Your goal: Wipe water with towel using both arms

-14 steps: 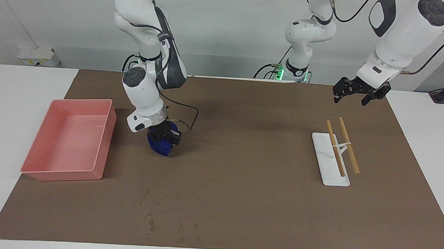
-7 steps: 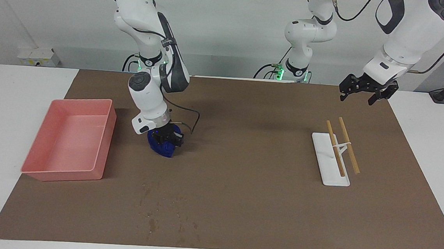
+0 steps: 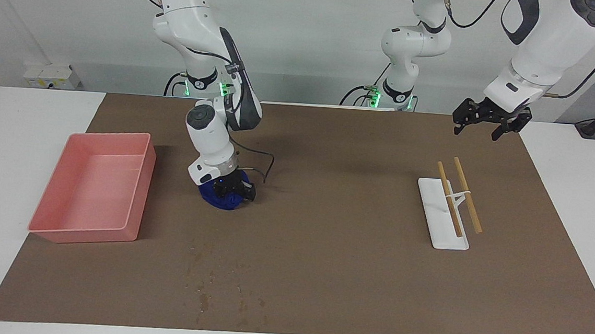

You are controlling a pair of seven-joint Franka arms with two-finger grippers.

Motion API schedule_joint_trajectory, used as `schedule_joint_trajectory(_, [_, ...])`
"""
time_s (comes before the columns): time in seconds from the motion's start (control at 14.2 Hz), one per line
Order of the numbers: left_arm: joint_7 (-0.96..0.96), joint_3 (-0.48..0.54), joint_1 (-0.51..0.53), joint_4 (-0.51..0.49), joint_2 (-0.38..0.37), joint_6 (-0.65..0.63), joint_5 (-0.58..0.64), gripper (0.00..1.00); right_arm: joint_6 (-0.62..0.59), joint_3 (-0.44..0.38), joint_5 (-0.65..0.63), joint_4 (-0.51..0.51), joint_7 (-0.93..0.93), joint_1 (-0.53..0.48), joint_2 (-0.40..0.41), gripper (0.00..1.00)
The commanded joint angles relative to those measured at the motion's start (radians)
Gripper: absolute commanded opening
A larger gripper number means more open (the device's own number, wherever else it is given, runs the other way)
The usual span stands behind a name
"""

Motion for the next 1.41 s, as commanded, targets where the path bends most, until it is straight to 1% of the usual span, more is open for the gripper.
schedule_joint_trajectory(0.0, [0.011,0.01,-0.012,-0.027,-0.029,-0.009,-0.002,1.0,-0.002,0.001,0.011,-0.051,-0.087,-0.042,0.01,0.0])
schedule_joint_trajectory(0.28, [0.011,0.012,-0.001,-0.027,-0.028,-0.002,-0.002,1.0,-0.092,-0.001,0.013,-0.057,-0.072,-0.044,-0.011,0.0])
schedule_joint_trajectory(0.56, [0.011,0.01,-0.002,-0.027,-0.028,-0.002,-0.002,1.0,-0.24,0.001,0.013,-0.059,-0.026,-0.061,-0.038,0.0])
schedule_joint_trajectory(0.7, [0.011,0.01,-0.001,-0.027,-0.028,-0.002,-0.002,1.0,-0.286,0.001,0.013,-0.057,0.018,-0.062,-0.048,0.0])
schedule_joint_trajectory(0.85, [0.011,0.01,-0.002,-0.027,-0.028,-0.002,-0.002,1.0,-0.31,0.001,0.013,-0.059,0.106,-0.052,-0.056,0.0])
schedule_joint_trajectory(0.99, [0.011,0.01,-0.002,-0.027,-0.028,-0.002,-0.002,1.0,-0.35,0.002,0.013,-0.072,0.138,-0.042,-0.068,0.0])
schedule_joint_trajectory(1.34, [0.011,0.01,-0.002,-0.027,-0.028,-0.002,-0.002,1.0,-0.338,0.002,0.08,-0.157,0.174,0.013,-0.11,0.0])
